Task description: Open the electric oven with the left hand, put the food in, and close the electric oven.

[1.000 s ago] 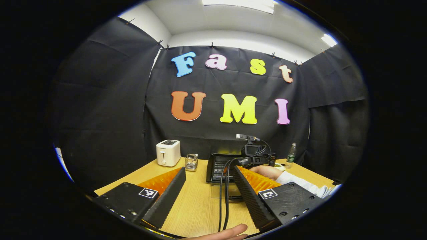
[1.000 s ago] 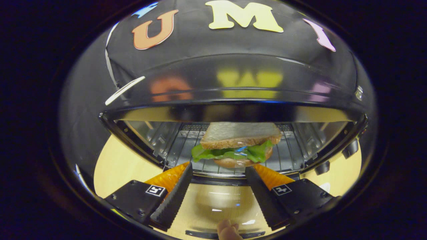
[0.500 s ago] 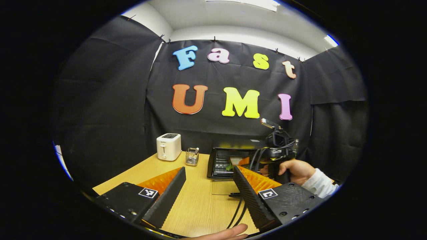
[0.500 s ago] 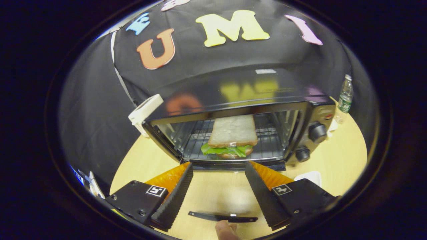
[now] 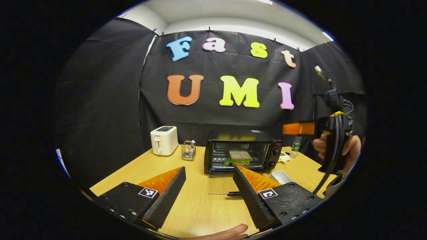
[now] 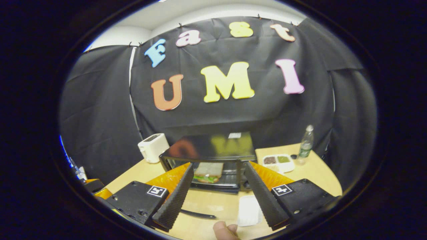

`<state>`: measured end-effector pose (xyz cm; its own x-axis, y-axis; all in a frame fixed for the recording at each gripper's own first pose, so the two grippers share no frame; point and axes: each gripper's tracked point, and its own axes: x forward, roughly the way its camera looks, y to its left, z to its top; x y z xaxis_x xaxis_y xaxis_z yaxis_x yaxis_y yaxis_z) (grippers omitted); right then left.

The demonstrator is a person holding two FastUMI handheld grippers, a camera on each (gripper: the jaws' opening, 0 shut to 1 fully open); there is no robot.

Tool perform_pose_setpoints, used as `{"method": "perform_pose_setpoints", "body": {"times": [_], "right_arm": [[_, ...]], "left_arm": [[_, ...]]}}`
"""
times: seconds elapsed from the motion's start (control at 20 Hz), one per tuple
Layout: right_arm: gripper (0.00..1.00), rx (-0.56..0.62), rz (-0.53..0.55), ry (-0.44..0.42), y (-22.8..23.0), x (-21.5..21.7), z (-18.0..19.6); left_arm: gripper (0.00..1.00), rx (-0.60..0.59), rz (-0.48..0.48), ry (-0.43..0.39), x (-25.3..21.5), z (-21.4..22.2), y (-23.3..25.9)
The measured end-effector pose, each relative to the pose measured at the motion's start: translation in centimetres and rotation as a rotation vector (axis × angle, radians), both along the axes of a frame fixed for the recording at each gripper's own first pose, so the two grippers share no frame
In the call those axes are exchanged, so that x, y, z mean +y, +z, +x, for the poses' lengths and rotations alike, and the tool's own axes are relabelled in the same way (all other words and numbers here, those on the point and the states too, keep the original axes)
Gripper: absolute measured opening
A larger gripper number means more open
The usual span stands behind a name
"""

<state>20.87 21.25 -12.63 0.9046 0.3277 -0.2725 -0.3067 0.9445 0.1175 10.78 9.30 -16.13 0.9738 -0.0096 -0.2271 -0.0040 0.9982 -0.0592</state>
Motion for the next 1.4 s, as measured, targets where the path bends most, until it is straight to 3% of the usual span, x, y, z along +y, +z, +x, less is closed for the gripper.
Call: {"method": "perform_pose_setpoints", "body": {"times": [0.35,0.75,1.1,1.4], "right_arm": [[0.99,-0.138,0.026,-0.064,6.2,-7.5,-4.0],[0.99,-0.221,0.021,-0.237,9.0,-16.8,-5.6],[0.99,-0.214,0.035,-0.249,8.3,-18.9,-6.1],[0.99,-0.205,0.052,-0.274,7.0,-20.6,-5.1]], "left_arm": [[0.94,0.13,0.025,-0.075,-5.4,3.2,-5.7],[0.94,0.334,0.013,-0.165,-11.5,4.7,-13.5],[0.95,0.471,0.051,-0.219,-14.4,3.9,-17.6],[0.95,0.526,0.058,-0.174,-13.9,4.6,-19.6]]}}
